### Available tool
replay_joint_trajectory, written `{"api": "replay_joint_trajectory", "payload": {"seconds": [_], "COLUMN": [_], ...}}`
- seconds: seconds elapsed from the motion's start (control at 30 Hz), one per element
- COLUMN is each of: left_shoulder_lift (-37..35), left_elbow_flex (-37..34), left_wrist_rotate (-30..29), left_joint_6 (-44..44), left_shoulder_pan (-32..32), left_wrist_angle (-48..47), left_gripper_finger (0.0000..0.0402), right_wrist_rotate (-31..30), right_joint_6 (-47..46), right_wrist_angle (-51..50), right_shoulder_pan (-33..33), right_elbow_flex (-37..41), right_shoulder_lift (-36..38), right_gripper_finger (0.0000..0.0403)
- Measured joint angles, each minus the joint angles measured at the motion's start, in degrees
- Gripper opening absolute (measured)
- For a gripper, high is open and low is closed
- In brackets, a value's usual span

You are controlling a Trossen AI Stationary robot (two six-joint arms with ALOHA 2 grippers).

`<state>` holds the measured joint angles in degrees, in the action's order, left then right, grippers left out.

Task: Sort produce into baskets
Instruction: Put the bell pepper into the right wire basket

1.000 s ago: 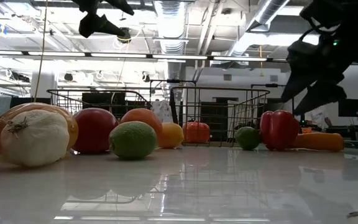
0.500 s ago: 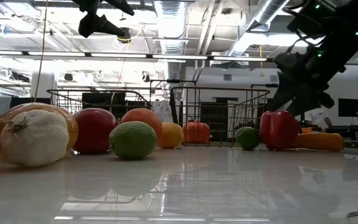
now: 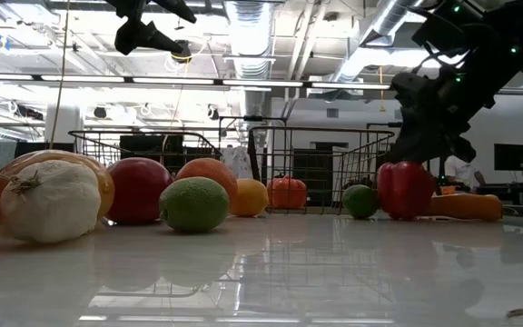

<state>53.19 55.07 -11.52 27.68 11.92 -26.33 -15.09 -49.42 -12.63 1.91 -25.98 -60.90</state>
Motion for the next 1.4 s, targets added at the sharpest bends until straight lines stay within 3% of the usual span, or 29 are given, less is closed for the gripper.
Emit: {"api": "replay_joint_trajectory", "payload": {"seconds": [0.13, 0.47, 0.67, 0.93, 1.4], "left_shoulder_lift": [0.00, 0.00, 0.02, 0.02, 0.02], "left_elbow_flex": [0.02, 0.02, 0.04, 0.07, 0.06], "left_wrist_rotate": [-0.94, -1.17, -0.88, -0.76, 0.77], "left_joint_6": [-0.02, 0.03, 0.33, 2.84, 4.13], "left_shoulder_pan": [0.00, 0.00, 0.00, 0.02, 0.02], "left_wrist_angle": [-0.27, -0.37, -0.13, 0.24, 0.83], "left_gripper_finger": [0.0312, 0.0312, 0.0312, 0.0312, 0.0312], "right_wrist_rotate": [2.98, 12.42, 16.13, 7.78, 6.79], "right_joint_6": [0.39, 1.48, 6.72, 10.01, 14.81], "right_wrist_angle": [-1.04, -2.03, 4.27, 8.51, 8.97], "right_shoulder_pan": [0.07, -1.28, -2.69, 1.33, 10.22], "right_elbow_flex": [0.15, -2.74, -8.45, -14.02, -16.59], "right_shoulder_lift": [-0.06, 1.00, 3.79, 5.40, 4.19], "right_gripper_finger": [0.0034, 0.0036, 0.0037, 0.0039, 0.0049]}}
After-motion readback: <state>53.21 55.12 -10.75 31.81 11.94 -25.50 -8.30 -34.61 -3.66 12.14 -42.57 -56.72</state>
